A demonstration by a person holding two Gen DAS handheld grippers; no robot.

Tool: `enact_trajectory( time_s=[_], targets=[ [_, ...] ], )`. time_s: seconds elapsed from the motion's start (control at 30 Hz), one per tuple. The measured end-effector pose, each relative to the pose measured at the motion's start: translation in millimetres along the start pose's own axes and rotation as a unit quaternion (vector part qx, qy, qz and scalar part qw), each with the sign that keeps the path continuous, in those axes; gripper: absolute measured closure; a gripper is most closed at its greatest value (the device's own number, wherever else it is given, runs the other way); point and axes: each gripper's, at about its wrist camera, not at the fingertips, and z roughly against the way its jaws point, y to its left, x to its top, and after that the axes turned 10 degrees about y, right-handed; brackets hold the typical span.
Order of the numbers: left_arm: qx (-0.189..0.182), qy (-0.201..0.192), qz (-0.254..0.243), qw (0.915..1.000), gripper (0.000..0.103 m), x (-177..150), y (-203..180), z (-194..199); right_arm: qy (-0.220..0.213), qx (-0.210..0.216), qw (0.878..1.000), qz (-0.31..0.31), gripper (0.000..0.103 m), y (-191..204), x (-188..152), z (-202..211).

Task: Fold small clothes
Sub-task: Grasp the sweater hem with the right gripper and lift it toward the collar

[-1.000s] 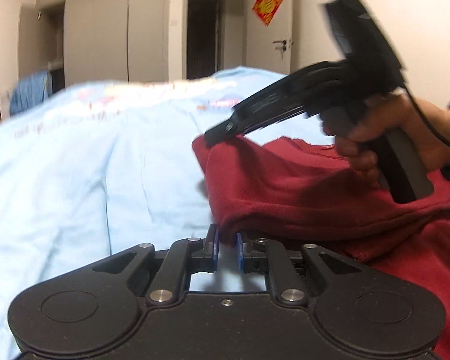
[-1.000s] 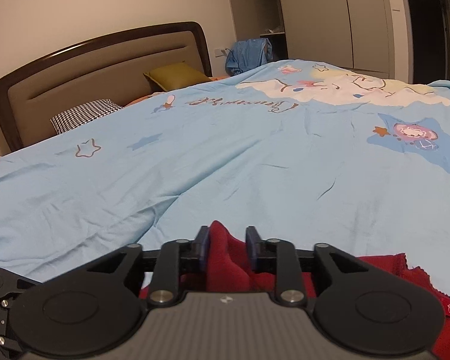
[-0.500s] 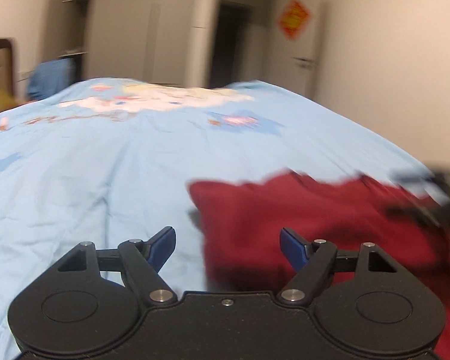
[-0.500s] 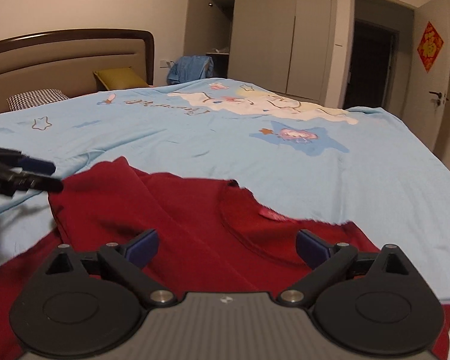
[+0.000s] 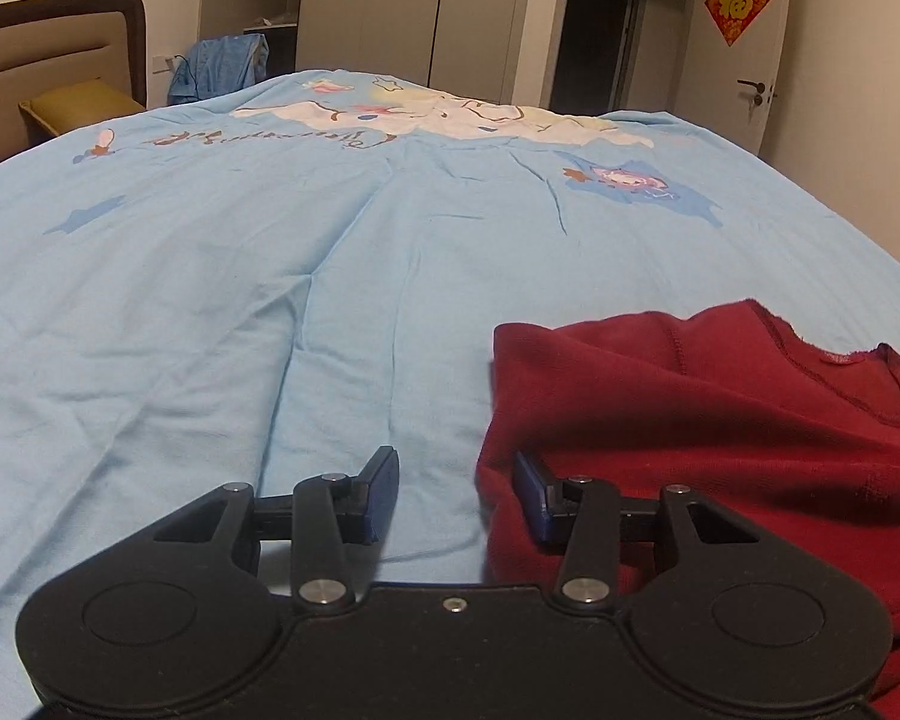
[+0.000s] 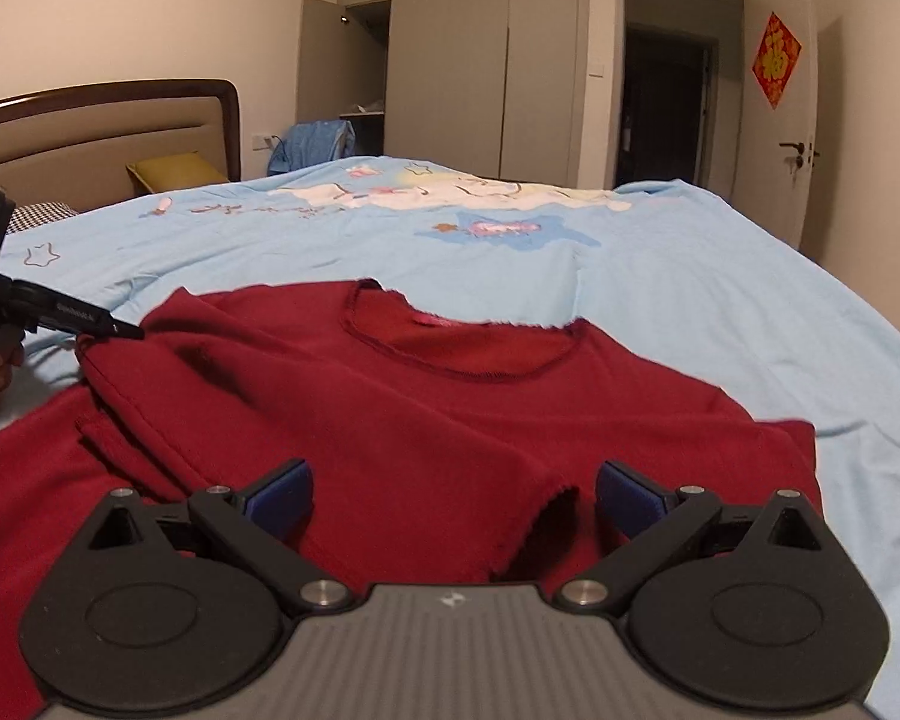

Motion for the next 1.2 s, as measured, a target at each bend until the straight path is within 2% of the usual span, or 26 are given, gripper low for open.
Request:
enact_trajectory(
  time_s=[0.13,0.23,0.33,0.47,0.57,0.73,0.83,1.07,1.2],
  targets=[
    [-0.023,-0.021,0.017,0.9994,0.052,0.0,-0.3,17.7,-0.029,0.011,0.999,-0.024,0.000,-11.2,-4.5,15.8],
    [-0.026,-0.035,0.002,0.9990,0.044,-10.1,-6.2,35.4,-0.052,0.023,0.998,-0.024,0.000,-16.6,-7.6,28.3],
    [0.006,-0.022,-0.026,0.9994,0.040,-22.3,-10.8,37.2,-0.034,-0.004,0.999,-0.016,0.000,-16.3,-10.4,24.8],
    [0.026,-0.017,-0.012,0.9995,0.030,-28.2,-4.7,34.8,0.019,-0.051,0.998,-0.023,0.000,-19.7,-15.4,8.9],
    [0.032,-0.015,-0.003,0.9994,0.028,-27.7,-3.0,42.5,0.018,-0.046,0.998,-0.037,0.000,-24.3,-21.0,19.1],
    [0.014,-0.035,0.009,0.9992,0.012,-41.1,-6.8,82.9,-0.001,-0.028,0.999,-0.025,0.000,-23.3,-34.3,62.0],
    [-0.005,-0.039,0.001,0.9992,0.004,-62.3,-13.0,113.9,0.005,-0.011,1.000,-0.025,0.000,-21.1,-51.1,88.7],
    [-0.042,-0.025,-0.033,0.9982,0.001,-132.6,-27.9,180.0,0.027,-0.003,0.999,-0.029,0.000,-5.7,-106.3,149.3],
    [-0.057,-0.012,-0.037,0.9976,0.001,-173.9,-31.7,205.6,0.039,0.013,0.998,-0.037,0.000,6.7,-135.6,175.3]
  ],
)
